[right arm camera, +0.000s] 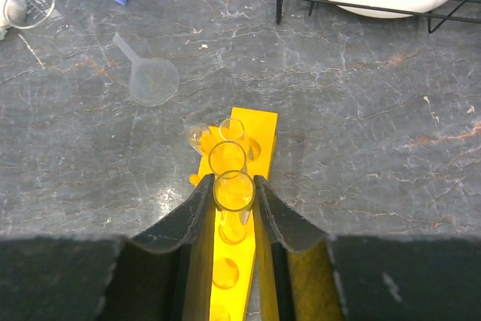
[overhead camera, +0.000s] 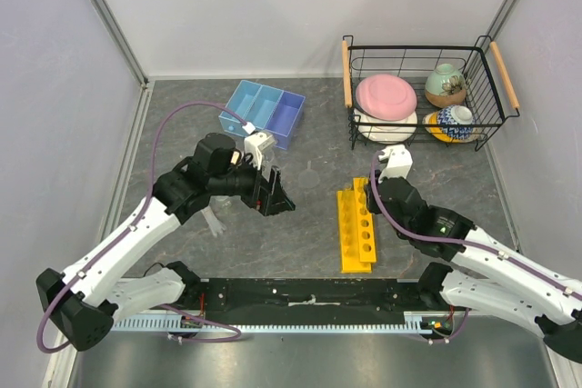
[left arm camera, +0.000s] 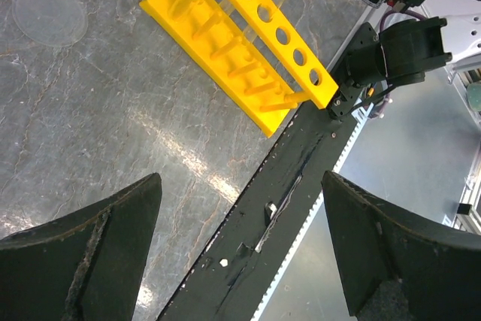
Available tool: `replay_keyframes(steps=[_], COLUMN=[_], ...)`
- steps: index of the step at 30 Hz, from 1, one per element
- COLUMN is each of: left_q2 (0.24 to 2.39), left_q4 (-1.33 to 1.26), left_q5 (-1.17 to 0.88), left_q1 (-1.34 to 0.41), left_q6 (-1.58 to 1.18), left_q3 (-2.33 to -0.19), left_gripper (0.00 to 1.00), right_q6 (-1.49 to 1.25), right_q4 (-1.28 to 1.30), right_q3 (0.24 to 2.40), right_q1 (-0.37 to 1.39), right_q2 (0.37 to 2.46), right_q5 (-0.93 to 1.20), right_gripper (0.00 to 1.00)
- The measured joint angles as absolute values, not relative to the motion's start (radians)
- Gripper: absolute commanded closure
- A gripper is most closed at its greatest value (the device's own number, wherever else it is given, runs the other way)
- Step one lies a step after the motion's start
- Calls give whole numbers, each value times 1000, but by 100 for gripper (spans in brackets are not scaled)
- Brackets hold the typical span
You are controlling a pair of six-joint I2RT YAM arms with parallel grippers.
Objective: Organize the chemistry lab equipment
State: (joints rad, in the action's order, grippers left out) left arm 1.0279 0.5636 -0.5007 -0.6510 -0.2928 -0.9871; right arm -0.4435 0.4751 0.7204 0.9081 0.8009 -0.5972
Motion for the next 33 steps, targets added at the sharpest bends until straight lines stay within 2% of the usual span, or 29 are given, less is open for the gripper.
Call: replay_keyframes(steps=[13,28,33], left_q2=[950,933,933], left_q4=[584,596,596], left_q5=[-476,-477,-477], left_q1=[-651,-651,-651], left_q6=[-292,-262,-259], left_q3=[-955,-948,-948], left_gripper=[7,7,7], right_q6=[-496,-521,-542], right_q4=[424,383,382], right_q3=[694,736,736], right_q1=[962,1177,1200], right_q2=[867,1026,1033], right_q5=[-703,-952,-987], right_gripper=[77,76,75])
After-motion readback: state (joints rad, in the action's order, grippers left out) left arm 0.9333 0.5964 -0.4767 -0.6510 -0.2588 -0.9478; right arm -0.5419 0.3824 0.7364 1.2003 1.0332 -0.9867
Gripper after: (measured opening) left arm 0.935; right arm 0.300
